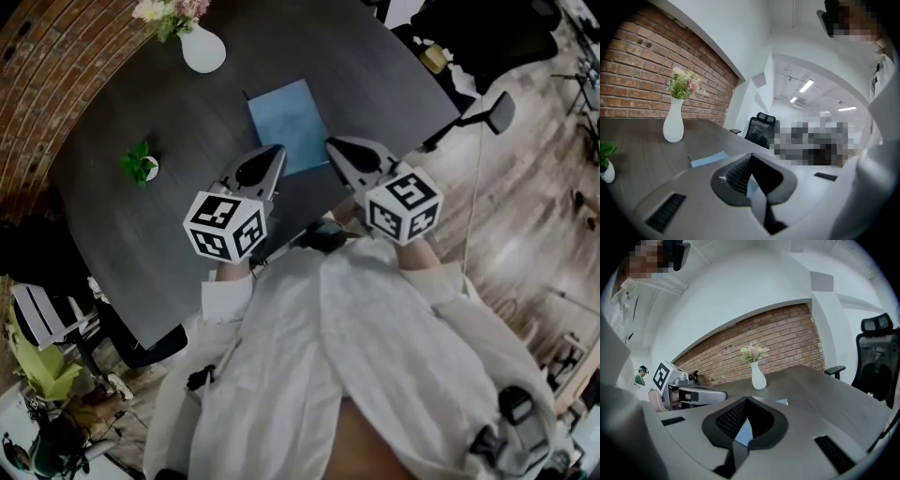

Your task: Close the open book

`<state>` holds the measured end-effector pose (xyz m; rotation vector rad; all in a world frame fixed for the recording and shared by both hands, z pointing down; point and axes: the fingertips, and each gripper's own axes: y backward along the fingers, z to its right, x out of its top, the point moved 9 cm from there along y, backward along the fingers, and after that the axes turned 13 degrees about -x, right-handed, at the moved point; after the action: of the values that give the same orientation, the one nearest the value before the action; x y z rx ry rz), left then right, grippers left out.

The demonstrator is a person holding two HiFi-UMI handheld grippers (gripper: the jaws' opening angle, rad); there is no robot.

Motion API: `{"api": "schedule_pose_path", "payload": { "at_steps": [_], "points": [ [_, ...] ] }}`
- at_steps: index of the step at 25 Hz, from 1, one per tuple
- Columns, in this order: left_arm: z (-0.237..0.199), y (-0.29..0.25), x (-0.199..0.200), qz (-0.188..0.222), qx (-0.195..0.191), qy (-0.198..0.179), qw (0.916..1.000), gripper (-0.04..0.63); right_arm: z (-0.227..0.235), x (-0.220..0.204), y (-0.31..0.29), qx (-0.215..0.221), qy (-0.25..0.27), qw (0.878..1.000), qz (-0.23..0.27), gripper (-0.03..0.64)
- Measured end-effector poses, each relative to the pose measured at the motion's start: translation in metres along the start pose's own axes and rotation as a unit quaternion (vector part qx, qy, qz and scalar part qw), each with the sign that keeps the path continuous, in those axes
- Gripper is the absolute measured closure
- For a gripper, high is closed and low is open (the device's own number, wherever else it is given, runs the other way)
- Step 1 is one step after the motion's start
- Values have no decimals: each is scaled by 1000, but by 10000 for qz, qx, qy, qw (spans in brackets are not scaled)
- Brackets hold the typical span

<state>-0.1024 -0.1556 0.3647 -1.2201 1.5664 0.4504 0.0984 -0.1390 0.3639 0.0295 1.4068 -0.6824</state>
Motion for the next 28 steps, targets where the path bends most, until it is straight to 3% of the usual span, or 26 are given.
{"api": "schedule_pose_path", "payload": {
  "at_steps": [5, 18, 28],
  "points": [
    [-2, 16, 3, 230, 346, -187, 9990, 591, -14, 12, -7, 181, 170, 9997, 84, 612],
    [-6, 23, -8, -139, 796, 48, 9967, 591, -33, 22, -25, 518, 529, 9972, 31, 612],
    [-8, 18, -19, -306, 846, 226, 9957, 591, -35, 11, -35, 679, 533, 9960, -232, 612]
  ]
}}
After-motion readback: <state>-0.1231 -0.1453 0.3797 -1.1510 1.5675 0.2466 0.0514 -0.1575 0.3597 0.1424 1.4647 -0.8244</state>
